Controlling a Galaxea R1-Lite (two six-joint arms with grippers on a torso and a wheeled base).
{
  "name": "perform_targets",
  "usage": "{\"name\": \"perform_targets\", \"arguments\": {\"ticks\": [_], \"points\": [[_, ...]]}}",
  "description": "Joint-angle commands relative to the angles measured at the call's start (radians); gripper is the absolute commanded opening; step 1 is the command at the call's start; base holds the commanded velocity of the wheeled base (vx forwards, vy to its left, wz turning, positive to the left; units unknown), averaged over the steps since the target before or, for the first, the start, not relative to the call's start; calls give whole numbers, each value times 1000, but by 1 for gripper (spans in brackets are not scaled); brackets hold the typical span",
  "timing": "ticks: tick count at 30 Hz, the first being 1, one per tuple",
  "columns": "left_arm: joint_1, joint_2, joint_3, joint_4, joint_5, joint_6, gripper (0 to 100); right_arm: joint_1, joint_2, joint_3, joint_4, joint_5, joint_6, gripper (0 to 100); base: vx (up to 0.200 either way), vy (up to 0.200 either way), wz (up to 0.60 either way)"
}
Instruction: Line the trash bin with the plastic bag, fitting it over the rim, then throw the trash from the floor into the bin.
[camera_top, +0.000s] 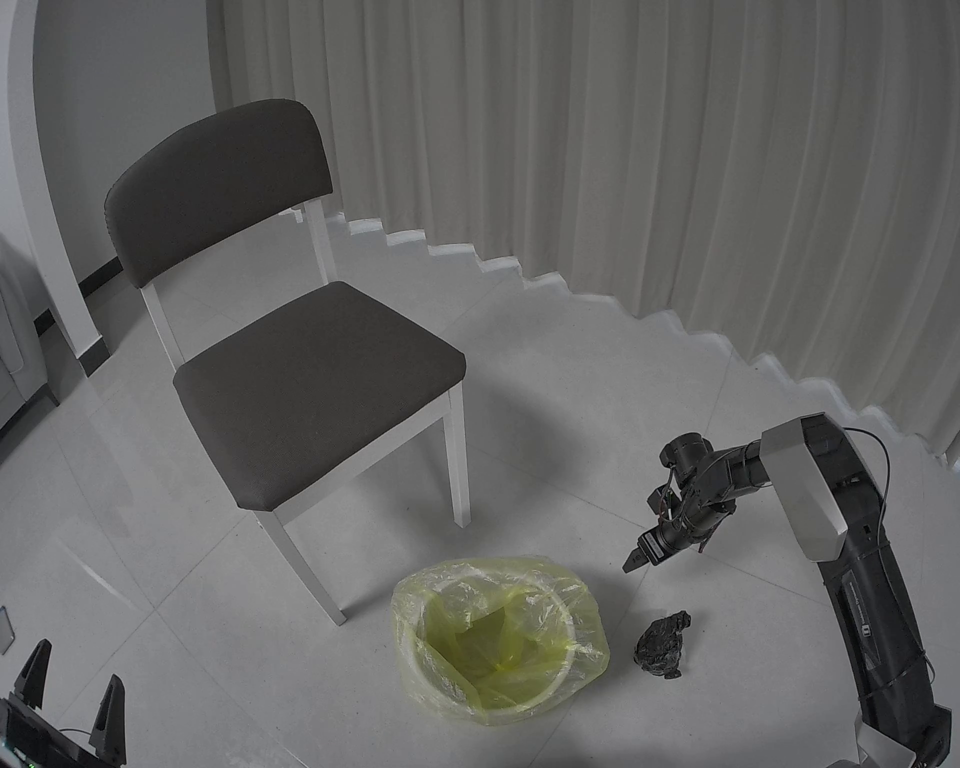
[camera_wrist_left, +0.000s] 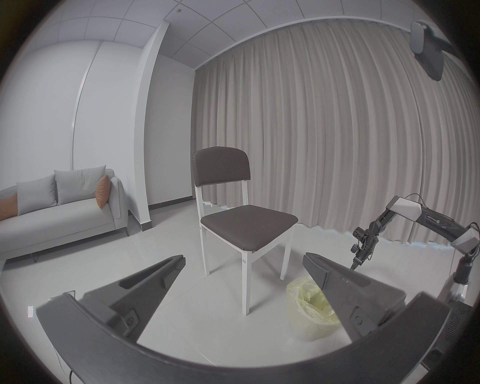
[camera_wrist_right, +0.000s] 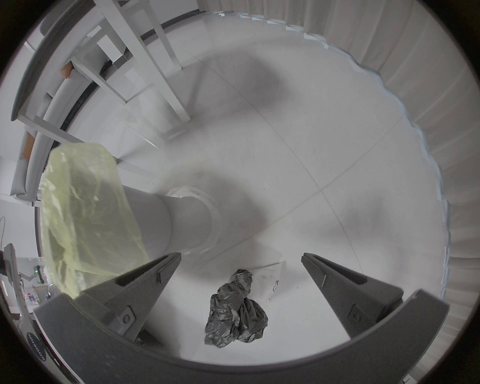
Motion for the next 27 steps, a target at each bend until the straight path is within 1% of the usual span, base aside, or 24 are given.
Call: {"name": "perform_targets", "arguments": {"ticks": [1, 12, 15, 18, 20, 21, 25, 27], "points": [[0, -13, 15, 0, 0, 0, 100, -22, 83, 0, -49, -7, -7, 100, 0, 0, 0], [0, -13, 15, 0, 0, 0, 100, -35, 107, 0, -138, -2, 7, 100, 0, 0, 0], [0, -13, 15, 0, 0, 0, 100, -35, 89, 0, -145, 0, 32, 100, 0, 0, 0], [0, -13, 15, 0, 0, 0, 100, -29, 49, 0, -188, -4, 59, 100, 0, 0, 0], [0, -13, 15, 0, 0, 0, 100, -28, 41, 0, -202, -4, 61, 100, 0, 0, 0], [0, -13, 15, 0, 0, 0, 100, -28, 11, 0, -236, -2, 61, 100, 0, 0, 0], [0, -13, 15, 0, 0, 0, 100, -34, -46, 0, -269, 6, 61, 100, 0, 0, 0], [0, -13, 15, 0, 0, 0, 100, -35, -75, 0, -311, 9, 61, 100, 0, 0, 0]]}}
